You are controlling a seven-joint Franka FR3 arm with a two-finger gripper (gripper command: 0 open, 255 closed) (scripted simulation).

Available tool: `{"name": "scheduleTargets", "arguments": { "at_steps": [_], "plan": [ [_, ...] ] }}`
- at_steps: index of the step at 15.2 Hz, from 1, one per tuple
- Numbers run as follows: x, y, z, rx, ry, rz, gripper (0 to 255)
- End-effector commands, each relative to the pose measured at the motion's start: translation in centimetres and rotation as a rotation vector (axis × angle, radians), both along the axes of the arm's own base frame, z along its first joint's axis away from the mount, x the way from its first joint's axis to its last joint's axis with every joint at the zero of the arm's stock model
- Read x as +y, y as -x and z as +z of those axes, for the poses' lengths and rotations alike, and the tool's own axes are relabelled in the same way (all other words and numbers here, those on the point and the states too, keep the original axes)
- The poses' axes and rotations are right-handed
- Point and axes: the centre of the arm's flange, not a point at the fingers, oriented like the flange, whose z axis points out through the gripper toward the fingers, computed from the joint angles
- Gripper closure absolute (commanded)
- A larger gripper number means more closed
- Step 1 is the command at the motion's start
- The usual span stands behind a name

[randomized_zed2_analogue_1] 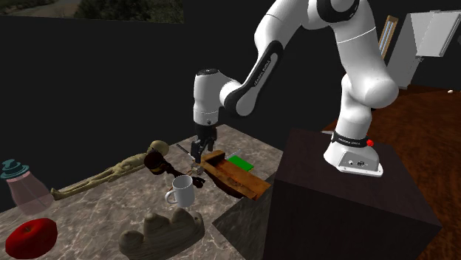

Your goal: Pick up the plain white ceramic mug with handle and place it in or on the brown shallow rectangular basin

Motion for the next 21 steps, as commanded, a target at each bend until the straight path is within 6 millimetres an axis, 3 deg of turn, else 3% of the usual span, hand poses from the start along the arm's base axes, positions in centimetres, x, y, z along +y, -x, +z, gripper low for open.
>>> {"name": "scheduleTargets", "arguments": {
  "at_steps": [1, 6, 14, 21],
  "plan": [
    [1.6, -1.0, -1.7, -0.010, -0.002, 0.002, 0],
    [5.5, -4.1, -5.6, -0.034, -0.007, 0.008, 0],
    [5.7, -4.7, -9.6, -0.035, -0.007, 0.008, 0],
    [5.7, -4.7, -9.6, -0.035, -0.007, 0.008, 0]
  ]
}}
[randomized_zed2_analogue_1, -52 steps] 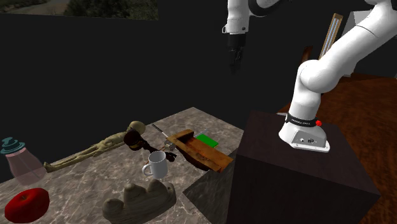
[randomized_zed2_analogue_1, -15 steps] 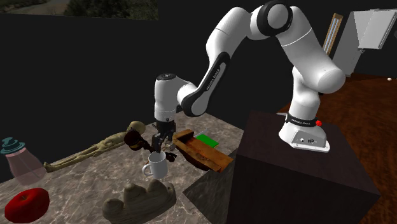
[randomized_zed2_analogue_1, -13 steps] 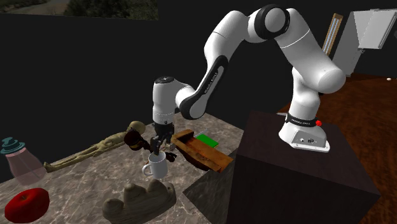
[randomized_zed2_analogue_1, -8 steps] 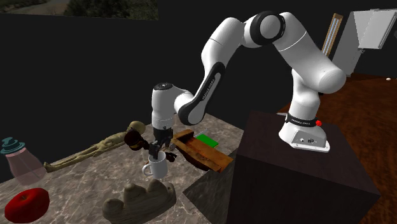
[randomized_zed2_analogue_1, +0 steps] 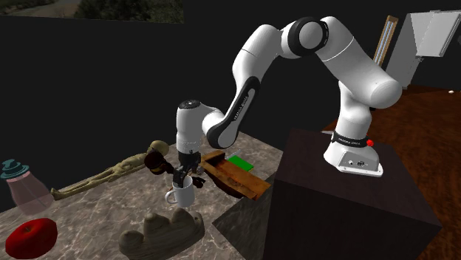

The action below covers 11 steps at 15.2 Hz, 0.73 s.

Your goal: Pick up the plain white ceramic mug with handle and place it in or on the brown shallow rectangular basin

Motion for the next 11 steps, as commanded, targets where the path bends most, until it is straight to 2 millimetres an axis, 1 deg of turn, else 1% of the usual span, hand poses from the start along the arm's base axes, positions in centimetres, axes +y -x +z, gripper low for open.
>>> {"name": "scheduleTargets", "arguments": {
  "at_steps": [1, 2, 11],
  "plan": [
    [0.00, 0.00, 0.00, 0.000, 0.000, 0.000, 0],
    [0.00, 0.00, 0.00, 0.000, 0.000, 0.000, 255],
    [0.00, 0.00, 0.00, 0.000, 0.000, 0.000, 255]
  ]
}}
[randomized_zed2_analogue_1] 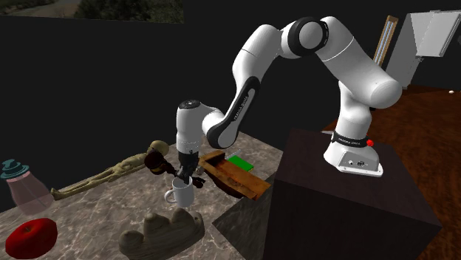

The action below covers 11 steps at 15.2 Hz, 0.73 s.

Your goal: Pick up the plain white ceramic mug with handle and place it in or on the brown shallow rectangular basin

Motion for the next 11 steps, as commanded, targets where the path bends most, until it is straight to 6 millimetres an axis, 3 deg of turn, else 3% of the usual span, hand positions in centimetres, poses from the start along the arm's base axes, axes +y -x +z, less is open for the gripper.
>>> {"name": "scheduleTargets", "arguments": {
  "at_steps": [1, 11],
  "plan": [
    [0.0, 0.0, 0.5, 0.000, 0.000, 0.000, 255],
    [0.0, 0.0, 5.8, 0.000, 0.000, 0.000, 255]
  ]
}}
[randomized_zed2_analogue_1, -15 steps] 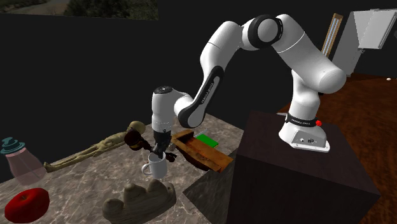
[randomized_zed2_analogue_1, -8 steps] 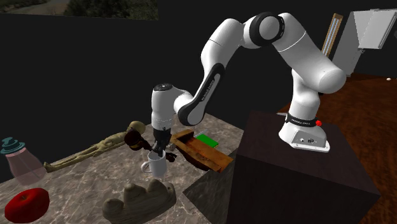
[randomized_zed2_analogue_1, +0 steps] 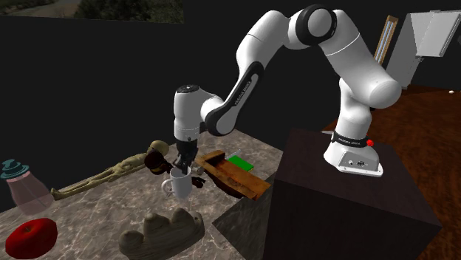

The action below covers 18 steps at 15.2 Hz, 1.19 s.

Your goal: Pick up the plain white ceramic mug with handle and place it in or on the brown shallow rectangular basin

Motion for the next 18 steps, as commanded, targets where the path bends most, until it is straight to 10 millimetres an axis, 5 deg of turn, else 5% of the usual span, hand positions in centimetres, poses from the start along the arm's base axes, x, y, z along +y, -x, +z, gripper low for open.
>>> {"name": "scheduleTargets", "arguments": {
  "at_steps": [1, 18],
  "plan": [
    [0.0, 0.1, 1.2, 0.000, 0.000, 0.000, 255],
    [0.0, 0.1, 10.2, 0.000, 0.000, 0.000, 255]
  ]
}}
